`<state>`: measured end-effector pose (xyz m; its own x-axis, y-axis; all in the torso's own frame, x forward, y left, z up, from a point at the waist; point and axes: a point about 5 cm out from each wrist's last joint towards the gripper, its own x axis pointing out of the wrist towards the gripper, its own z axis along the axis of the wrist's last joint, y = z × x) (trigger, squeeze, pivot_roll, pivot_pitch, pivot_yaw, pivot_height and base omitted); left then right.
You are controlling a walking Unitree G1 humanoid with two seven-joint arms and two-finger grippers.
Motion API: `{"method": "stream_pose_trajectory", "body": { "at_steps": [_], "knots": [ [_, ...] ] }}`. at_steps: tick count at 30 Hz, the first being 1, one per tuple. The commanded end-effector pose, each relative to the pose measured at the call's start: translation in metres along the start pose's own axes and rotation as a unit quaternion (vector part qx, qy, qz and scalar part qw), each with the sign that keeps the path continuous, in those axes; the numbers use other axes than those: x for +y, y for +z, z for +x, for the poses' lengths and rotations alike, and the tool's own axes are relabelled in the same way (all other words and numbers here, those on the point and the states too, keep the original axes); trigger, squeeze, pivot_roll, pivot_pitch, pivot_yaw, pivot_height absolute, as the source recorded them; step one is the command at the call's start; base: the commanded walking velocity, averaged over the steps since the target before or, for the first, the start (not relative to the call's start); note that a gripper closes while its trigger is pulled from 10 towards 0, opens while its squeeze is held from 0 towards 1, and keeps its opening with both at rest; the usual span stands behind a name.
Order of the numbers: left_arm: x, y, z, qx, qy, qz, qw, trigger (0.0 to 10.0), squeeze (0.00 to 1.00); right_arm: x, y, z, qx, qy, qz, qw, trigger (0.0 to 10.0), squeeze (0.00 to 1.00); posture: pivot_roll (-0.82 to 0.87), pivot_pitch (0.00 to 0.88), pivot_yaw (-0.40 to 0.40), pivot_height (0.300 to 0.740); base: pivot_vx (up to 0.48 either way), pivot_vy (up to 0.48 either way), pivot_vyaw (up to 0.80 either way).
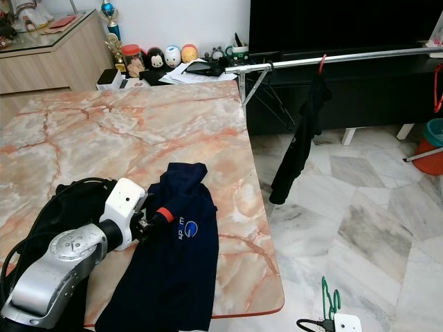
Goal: Hang hanger
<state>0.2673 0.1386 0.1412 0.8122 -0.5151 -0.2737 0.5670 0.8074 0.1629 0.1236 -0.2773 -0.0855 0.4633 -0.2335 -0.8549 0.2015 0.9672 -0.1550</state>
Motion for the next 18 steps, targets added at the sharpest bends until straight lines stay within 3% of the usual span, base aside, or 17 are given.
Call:
{"method": "stream_pose_trajectory", "body": {
  "at_steps": [1,13,18],
  "knots": [
    [0.001,0.005,-0.004,-0.015,0.005,0.013,1.0,10.0,1.0,0.001,0.0,0.0,0.001,0.002,-0.004,1.0,10.0,0.0,0.08,0.0,0.065,0.74,0.0,0.0,0.0],
    [-0.005,0.003,-0.003,-0.016,0.005,0.01,1.0,10.0,1.0,0.001,0.001,0.0,0.001,0.003,-0.004,1.0,10.0,0.0,0.07,0.0,0.065,0.74,0.0,0.0,0.0],
    [-0.001,-0.008,-0.005,0.002,0.031,0.02,0.999,10.0,1.0,0.001,0.001,0.0,0.001,0.004,-0.005,1.0,10.0,0.0,0.08,0.0,0.067,0.74,0.0,0.0,0.0]
  ]
}}
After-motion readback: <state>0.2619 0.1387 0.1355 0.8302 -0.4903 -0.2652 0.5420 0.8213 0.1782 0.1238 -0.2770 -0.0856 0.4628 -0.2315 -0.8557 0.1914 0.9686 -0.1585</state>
